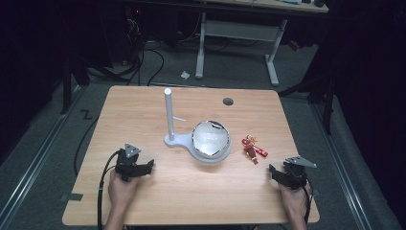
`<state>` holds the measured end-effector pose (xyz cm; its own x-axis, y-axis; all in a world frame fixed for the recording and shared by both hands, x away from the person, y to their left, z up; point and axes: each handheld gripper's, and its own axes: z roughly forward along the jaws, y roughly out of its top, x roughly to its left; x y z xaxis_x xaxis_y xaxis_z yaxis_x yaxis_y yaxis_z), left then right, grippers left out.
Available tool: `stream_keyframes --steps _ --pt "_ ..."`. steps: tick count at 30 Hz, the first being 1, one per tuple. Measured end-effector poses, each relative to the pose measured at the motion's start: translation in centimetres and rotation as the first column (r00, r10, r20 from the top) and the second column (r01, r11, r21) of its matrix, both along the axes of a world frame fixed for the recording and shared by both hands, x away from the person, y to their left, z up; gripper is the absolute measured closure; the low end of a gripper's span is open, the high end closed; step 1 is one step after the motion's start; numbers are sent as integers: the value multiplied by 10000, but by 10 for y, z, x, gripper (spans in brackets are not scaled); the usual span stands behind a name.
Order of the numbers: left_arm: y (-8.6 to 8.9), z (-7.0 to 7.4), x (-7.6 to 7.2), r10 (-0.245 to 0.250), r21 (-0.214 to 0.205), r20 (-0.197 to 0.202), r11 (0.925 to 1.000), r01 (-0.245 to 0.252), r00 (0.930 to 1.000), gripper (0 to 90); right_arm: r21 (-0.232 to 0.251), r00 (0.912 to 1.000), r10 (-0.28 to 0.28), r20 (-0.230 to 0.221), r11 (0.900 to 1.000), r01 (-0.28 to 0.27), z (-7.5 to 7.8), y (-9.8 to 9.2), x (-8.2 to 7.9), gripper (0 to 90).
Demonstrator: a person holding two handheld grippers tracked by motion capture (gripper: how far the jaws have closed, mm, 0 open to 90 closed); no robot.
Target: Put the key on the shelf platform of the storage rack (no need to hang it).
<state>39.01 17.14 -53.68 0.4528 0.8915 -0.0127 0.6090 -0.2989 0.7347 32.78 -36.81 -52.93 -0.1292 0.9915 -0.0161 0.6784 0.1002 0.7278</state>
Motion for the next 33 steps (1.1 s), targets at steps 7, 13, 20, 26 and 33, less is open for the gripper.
stream_keyframes --steps 7,13,20,26,33 --pt "0 0 0 0 0 -1 10000 0 10000 206 416 9995 259 193 9988 -267 6 -1 0 367" --pt "0 0 0 0 0 -2 10000 0 10000 206 738 9964 761 386 9942 -788 17 5 2 360" --pt "0 0 0 5 1 0 10000 -5 10000 206 1328 9891 1252 770 9820 -1347 26 16 11 338" --pt "0 0 0 8 5 2 10000 -8 10000 206 1372 9812 1776 752 9728 -1866 35 23 26 284" --pt "0 0 0 12 3 2 10000 -12 10000 206 1779 9769 2055 582 9608 -2127 31 27 43 263"
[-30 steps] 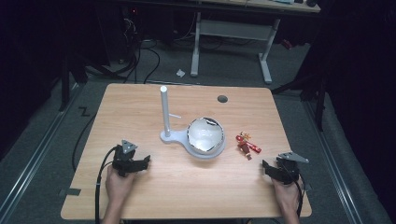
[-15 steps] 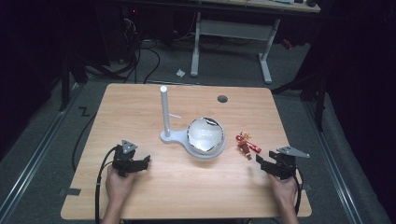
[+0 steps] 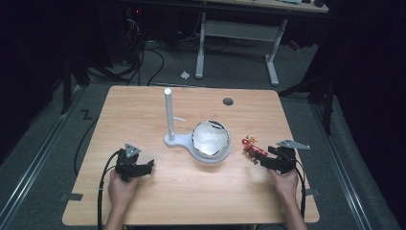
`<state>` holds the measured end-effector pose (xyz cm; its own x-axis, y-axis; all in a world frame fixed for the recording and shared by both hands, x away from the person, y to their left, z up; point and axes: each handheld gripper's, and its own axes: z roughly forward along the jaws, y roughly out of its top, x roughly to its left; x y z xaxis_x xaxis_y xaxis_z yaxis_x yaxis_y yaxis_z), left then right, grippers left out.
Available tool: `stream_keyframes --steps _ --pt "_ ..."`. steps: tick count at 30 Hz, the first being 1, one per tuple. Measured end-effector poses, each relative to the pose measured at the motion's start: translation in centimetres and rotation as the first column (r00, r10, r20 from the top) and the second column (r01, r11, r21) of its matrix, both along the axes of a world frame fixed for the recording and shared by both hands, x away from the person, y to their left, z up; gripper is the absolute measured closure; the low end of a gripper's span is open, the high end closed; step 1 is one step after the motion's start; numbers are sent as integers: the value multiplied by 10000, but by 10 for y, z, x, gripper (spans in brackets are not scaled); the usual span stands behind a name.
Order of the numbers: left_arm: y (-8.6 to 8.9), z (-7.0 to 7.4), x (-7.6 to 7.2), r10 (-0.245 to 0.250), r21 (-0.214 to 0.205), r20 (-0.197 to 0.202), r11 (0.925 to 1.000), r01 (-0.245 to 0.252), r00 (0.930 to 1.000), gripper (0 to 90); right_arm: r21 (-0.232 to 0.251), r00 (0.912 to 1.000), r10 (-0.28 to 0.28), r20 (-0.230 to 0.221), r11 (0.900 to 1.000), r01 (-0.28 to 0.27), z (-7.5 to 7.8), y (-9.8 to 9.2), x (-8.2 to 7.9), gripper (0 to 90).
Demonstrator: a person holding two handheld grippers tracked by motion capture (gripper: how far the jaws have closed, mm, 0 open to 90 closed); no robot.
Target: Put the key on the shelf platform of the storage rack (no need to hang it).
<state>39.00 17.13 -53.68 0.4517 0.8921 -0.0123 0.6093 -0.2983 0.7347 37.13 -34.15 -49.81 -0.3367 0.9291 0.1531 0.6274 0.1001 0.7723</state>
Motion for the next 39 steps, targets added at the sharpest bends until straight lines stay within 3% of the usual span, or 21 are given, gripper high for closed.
stream_keyframes --steps 2,9,15,20,24,29,30,32,39 --pt "0 0 0 -1 0 -1 10000 1 10000 206 -345 9998 41 -173 9994 -47 -1 5 9 256" --pt "0 0 0 -22 4 -6 10000 22 10000 207 -853 9990 59 -438 9963 -96 -8 12 22 253" --pt "0 0 0 -13 1 5 10000 13 10000 207 -755 9989 -108 -446 9971 74 -13 7 28 227" --pt "0 0 0 -9 -6 7 10000 9 10000 207 -146 9958 -115 -910 9998 102 -21 3 35 206" --pt "0 0 0 -18 4 4 10000 18 10000 207 -412 9928 199 -1181 9988 -249 -26 8 36 217" --pt "0 0 0 -21 4 2 10000 21 10000 207 -488 9926 307 -1176 9981 -366 -26 13 36 322" --pt "0 0 0 -16 -6 3 10000 16 10000 207 -733 9926 456 -1128 9958 -541 -25 16 34 418" --pt "0 0 0 -24 -3 -1 10000 24 10000 207 -1298 9935 511 -1021 9895 -642 -25 21 31 479" --pt "0 0 0 -40 -34 -19 10000 40 10000 209 -2058 9944 612 -867 9755 -780 -23 28 27 571"
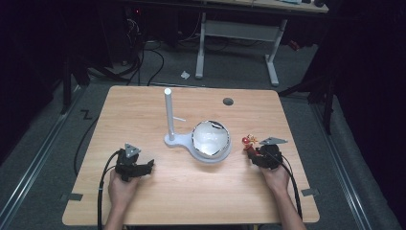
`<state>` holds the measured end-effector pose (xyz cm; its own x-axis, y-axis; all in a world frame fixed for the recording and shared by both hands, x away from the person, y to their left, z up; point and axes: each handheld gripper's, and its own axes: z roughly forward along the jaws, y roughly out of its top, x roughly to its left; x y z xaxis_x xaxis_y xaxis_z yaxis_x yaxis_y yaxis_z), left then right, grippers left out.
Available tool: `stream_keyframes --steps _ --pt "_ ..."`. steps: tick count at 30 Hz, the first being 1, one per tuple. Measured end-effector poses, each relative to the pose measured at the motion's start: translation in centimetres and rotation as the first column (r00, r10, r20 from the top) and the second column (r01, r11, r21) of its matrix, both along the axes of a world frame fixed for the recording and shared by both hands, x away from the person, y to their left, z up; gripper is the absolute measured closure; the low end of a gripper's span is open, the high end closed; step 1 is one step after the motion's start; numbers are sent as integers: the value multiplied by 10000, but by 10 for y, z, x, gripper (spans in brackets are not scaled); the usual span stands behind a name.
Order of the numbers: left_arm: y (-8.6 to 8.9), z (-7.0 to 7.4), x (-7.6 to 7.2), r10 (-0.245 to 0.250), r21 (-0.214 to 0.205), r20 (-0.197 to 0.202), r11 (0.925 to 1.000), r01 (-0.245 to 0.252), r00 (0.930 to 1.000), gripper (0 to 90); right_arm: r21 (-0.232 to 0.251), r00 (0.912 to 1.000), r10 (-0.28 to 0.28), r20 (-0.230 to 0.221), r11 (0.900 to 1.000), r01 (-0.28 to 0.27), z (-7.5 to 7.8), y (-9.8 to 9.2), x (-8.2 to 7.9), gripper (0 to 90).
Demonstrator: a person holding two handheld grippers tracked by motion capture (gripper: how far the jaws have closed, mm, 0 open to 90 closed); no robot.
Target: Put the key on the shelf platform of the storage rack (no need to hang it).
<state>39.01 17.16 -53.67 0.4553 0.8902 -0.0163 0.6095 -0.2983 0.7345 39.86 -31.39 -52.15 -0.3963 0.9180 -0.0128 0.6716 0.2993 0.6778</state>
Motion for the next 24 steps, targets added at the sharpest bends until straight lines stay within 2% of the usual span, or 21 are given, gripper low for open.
stream_keyframes --steps 1,8,9,11,12,13,14,20,21,24 --pt "0 0 0 2 -5 1 10000 -2 10000 209 -217 9998 -45 215 9998 49 1 1 -2 623" --pt "0 0 0 6 -15 1 10000 -6 10000 211 -545 9987 178 476 9984 -152 3 3 -5 637" --pt "0 0 0 8 -16 1 10000 -8 10000 211 -317 9983 155 565 9994 -137 6 2 -6 644" --pt "0 0 0 5 -13 -1 10000 -5 10000 211 -172 9976 170 670 9997 -159 7 1 -7 648" --pt "0 0 0 5 -15 1 10000 -5 10000 211 66 9952 149 963 9999 -156 13 -2 -9 659" --pt "0 0 0 4 -12 -1 10000 -4 10000 211 66 9952 149 963 9999 -156 13 -2 -9 659" --pt "0 0 0 8 -15 -1 10000 -8 10000 211 284 9937 85 1121 9995 -118 18 -4 -12 668" --pt "0 0 0 10 -15 0 10000 -10 10000 211 544 9895 110 1444 9983 -191 29 -9 -19 671" --pt "0 0 0 9 -13 0 10000 -9 10000 211 586 9862 154 1650 9980 -253 35 -12 -23 671" --pt "0 0 0 11 -14 2 10000 -11 10000 211 660 9836 125 1799 9975 -247 39 -13 -27 671"
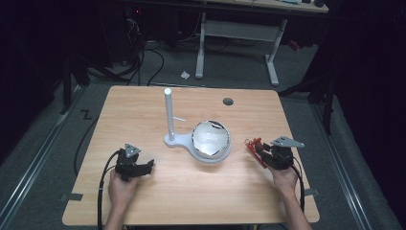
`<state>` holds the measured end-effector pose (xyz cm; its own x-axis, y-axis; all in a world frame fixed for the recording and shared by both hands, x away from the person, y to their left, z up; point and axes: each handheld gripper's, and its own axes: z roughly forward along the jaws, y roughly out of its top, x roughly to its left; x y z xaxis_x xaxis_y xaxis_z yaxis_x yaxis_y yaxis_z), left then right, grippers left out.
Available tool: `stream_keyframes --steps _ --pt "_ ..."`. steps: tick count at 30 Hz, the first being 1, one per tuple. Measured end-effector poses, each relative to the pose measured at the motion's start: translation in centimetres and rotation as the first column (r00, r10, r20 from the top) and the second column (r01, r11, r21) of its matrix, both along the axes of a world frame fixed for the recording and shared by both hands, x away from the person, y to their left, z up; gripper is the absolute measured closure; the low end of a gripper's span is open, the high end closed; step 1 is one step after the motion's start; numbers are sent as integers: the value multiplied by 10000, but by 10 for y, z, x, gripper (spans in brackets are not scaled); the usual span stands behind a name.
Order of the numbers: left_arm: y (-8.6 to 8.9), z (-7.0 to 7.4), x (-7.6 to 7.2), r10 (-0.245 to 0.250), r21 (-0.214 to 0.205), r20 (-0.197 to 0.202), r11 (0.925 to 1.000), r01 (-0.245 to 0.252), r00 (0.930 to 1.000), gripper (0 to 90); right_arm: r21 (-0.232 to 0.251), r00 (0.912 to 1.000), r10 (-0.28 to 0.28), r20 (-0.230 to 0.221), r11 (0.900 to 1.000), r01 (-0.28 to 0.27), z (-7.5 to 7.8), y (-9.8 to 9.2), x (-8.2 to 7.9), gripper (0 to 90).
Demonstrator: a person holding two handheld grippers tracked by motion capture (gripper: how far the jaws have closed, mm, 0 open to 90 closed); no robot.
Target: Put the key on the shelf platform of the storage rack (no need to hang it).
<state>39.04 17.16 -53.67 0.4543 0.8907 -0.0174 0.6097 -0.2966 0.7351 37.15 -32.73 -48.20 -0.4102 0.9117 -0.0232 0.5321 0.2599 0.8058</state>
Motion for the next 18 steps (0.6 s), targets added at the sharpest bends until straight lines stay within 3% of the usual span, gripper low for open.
stream_keyframes --steps 7,14,18 --pt "0 0 0 11 -10 -3 10000 -11 10000 212 148 9970 182 757 9997 -194 31 -6 -15 672" --pt "0 0 0 17 -7 1 10000 -17 10000 212 118 9960 480 759 9987 -490 57 -4 -23 671" --pt "0 0 0 11 -11 -2 10000 -11 10000 211 89 9929 927 748 9956 -937 73 1 -29 671"
